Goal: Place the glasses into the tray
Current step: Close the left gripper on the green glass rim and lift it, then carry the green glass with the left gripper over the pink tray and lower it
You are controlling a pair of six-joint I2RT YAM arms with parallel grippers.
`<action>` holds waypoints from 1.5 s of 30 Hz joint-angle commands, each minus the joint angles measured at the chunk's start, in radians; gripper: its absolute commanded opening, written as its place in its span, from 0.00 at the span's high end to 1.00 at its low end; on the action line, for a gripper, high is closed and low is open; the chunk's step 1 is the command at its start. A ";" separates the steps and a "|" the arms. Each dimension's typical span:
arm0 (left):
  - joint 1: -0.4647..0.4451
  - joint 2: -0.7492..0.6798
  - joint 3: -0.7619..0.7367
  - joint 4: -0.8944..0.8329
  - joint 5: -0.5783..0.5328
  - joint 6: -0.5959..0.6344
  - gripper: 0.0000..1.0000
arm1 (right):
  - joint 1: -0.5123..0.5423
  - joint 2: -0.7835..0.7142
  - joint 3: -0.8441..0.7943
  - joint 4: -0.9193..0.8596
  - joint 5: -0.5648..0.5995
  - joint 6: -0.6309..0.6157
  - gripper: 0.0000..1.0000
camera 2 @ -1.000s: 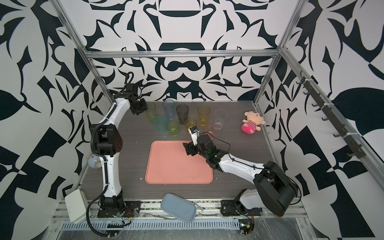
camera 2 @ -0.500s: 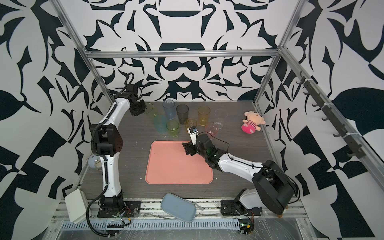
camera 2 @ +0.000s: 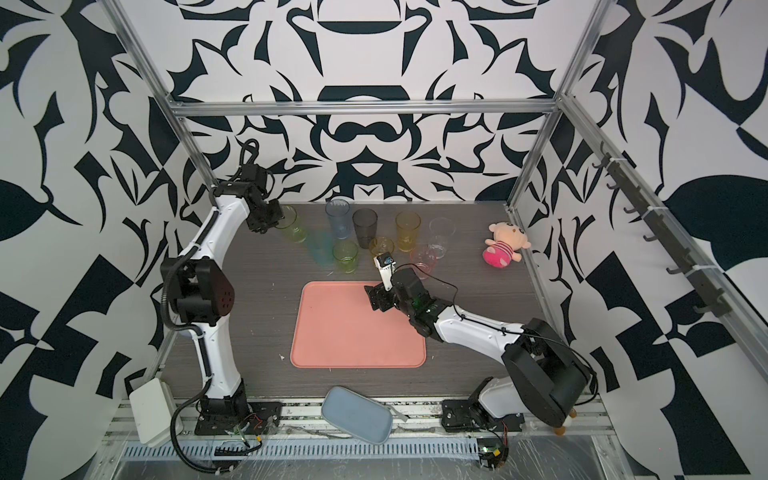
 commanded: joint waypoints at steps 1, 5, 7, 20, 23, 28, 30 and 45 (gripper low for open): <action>0.001 -0.104 -0.028 -0.080 -0.047 0.015 1.00 | 0.005 -0.007 0.037 0.022 0.016 -0.005 0.13; 0.000 -0.172 -0.045 -0.147 -0.067 0.031 1.00 | 0.006 -0.012 0.036 0.020 0.017 -0.005 0.13; -0.003 -0.205 -0.055 -0.172 -0.071 0.038 1.00 | 0.006 -0.015 0.035 0.019 0.019 -0.005 0.13; -0.081 -0.410 -0.190 -0.296 -0.104 0.062 1.00 | 0.006 -0.018 0.034 0.018 0.026 -0.002 0.14; -0.117 -0.439 -0.224 -0.302 -0.106 0.051 1.00 | 0.006 -0.017 0.034 0.018 0.026 0.000 0.14; -0.183 -0.461 -0.273 -0.299 -0.108 0.023 1.00 | 0.007 -0.017 0.034 0.018 0.030 0.000 0.14; -0.209 -0.463 -0.289 -0.296 -0.109 0.012 1.00 | 0.007 -0.017 0.035 0.017 0.032 0.000 0.14; -0.335 -0.451 -0.413 -0.207 -0.103 -0.074 1.00 | 0.006 -0.016 0.039 0.011 0.035 0.000 0.14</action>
